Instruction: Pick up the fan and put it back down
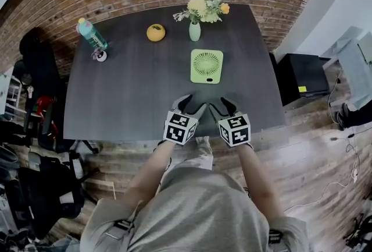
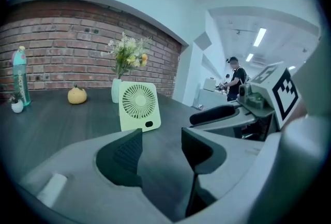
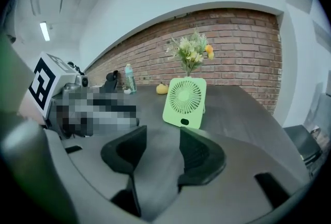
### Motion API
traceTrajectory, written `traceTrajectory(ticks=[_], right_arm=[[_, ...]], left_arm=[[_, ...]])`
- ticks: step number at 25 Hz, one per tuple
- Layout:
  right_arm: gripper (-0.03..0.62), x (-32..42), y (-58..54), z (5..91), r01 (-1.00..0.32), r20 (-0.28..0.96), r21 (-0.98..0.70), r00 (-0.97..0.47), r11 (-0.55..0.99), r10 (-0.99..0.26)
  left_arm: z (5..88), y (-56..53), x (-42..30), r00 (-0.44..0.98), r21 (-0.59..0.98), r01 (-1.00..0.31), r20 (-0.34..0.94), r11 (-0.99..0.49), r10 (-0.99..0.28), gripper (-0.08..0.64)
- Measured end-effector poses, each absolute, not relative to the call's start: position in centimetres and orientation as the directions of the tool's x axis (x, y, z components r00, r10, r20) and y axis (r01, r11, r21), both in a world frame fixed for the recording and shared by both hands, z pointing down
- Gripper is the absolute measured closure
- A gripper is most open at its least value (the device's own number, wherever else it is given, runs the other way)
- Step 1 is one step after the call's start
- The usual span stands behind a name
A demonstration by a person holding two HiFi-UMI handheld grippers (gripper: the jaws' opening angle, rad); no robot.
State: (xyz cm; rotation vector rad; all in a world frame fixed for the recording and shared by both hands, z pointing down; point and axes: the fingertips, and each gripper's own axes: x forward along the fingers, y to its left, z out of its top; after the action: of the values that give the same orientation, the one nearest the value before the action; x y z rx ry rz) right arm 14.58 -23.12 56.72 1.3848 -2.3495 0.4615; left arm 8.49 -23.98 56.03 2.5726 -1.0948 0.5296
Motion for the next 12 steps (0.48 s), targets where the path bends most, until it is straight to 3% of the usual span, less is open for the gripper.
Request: traceTrajectory(ticks=[12], right_arm=[[0.542, 12.5, -13.0, 51.7, -0.902, 0.332, -0.099, -0.429, 0.421, -0.84]], left_arm=[[53.1, -14.1, 6.5, 0.621, 0.097, -0.765, 0.374, -0.637, -0.689, 0.463]])
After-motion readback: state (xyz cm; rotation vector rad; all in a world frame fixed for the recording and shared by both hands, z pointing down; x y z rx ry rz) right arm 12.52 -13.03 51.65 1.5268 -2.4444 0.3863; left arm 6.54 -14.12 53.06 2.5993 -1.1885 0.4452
